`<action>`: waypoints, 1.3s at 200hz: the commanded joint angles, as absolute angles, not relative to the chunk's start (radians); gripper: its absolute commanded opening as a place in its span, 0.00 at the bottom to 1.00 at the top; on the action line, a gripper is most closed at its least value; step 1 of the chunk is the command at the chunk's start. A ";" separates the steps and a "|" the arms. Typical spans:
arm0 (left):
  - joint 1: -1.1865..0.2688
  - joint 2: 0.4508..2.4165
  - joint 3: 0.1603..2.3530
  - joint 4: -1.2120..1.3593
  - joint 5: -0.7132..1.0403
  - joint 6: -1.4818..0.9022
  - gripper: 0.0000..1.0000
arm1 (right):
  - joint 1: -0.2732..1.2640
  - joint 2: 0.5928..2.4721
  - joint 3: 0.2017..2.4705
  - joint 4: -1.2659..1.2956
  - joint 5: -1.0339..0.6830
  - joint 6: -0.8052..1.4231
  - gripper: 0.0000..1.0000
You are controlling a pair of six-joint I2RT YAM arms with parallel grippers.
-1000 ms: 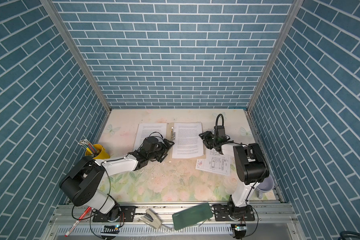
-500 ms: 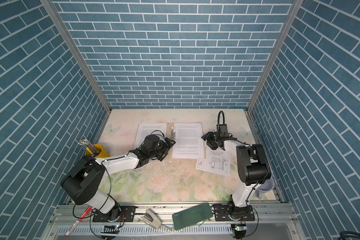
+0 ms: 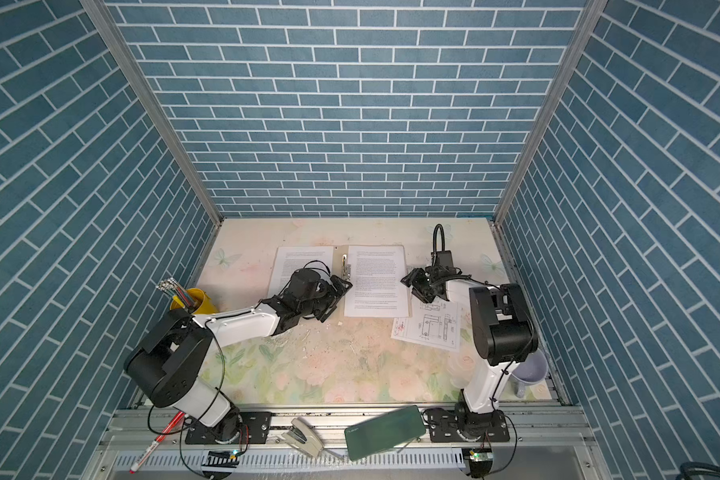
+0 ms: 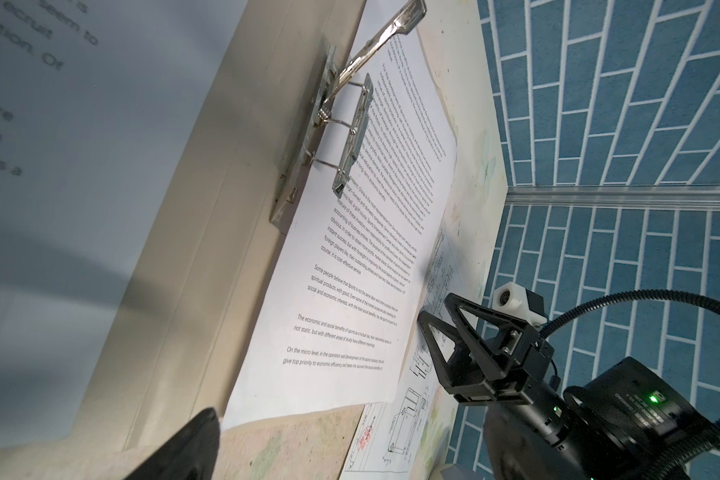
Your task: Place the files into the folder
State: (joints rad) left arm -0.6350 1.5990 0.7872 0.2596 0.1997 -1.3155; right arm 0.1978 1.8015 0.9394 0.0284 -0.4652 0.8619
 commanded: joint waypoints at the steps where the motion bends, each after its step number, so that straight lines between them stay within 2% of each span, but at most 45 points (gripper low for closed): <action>1: -0.638 1.604 0.792 0.260 0.191 -1.299 1.00 | 0.196 1.822 0.969 0.017 -0.475 0.821 0.60; 260: -0.668 1.574 0.778 0.245 0.176 -1.292 1.00 | 0.334 1.903 1.103 0.028 -0.530 0.867 0.55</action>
State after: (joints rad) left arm -0.6456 1.5887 0.7673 0.2653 0.1947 -1.3117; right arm 0.3237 1.8946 1.0561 0.0357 -0.5209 0.8589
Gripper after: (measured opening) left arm 0.995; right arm 0.556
